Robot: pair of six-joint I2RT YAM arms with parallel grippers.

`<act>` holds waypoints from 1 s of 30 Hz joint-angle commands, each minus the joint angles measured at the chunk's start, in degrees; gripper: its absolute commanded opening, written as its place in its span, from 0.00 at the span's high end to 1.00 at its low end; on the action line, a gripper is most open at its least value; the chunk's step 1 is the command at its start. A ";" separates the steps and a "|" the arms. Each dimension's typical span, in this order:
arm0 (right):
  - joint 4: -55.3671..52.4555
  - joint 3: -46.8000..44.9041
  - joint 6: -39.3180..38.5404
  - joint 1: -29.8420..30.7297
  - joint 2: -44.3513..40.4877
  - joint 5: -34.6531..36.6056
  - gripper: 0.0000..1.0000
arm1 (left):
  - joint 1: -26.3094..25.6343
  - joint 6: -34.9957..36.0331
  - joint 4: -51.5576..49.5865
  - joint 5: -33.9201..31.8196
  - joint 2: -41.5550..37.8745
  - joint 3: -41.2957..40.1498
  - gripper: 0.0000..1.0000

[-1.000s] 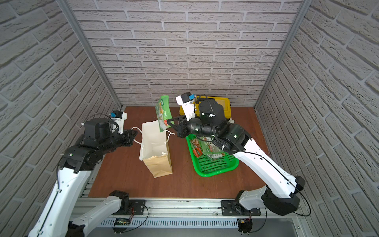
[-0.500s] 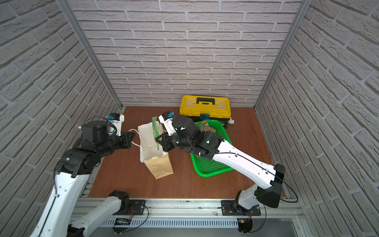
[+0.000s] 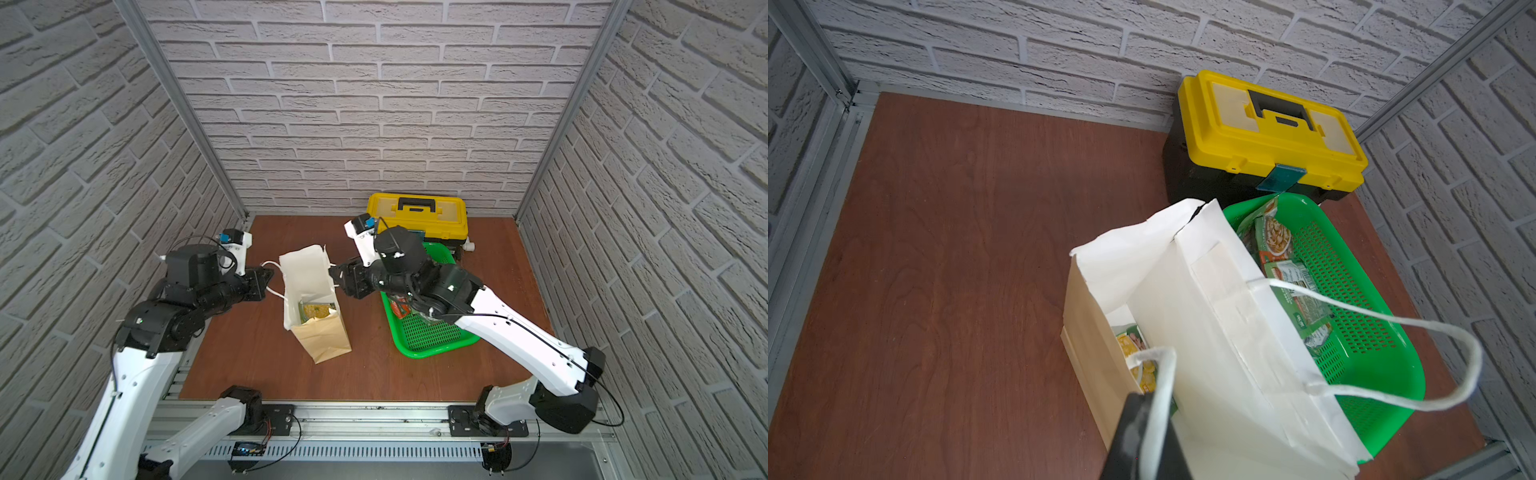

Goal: Place the condiment packets inside the bag
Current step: Place the condiment packet in the paper bag, then pick up the condiment packet from the storage box.

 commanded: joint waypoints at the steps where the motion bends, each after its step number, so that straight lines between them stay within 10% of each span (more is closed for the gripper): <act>1: -1.44 -8.44 -1.17 -5.90 -5.98 3.92 0.43 | 0.35 1.04 1.49 0.08 0.19 -0.37 0.93; 12: 0.06 -29.86 -4.21 -13.94 -2.42 19.54 0.39 | 0.43 0.98 1.95 0.19 0.93 -0.36 0.94; 30: -2.95 -16.25 -6.48 -14.53 27.55 30.45 0.42 | 0.70 1.51 1.30 0.35 0.59 -0.21 0.93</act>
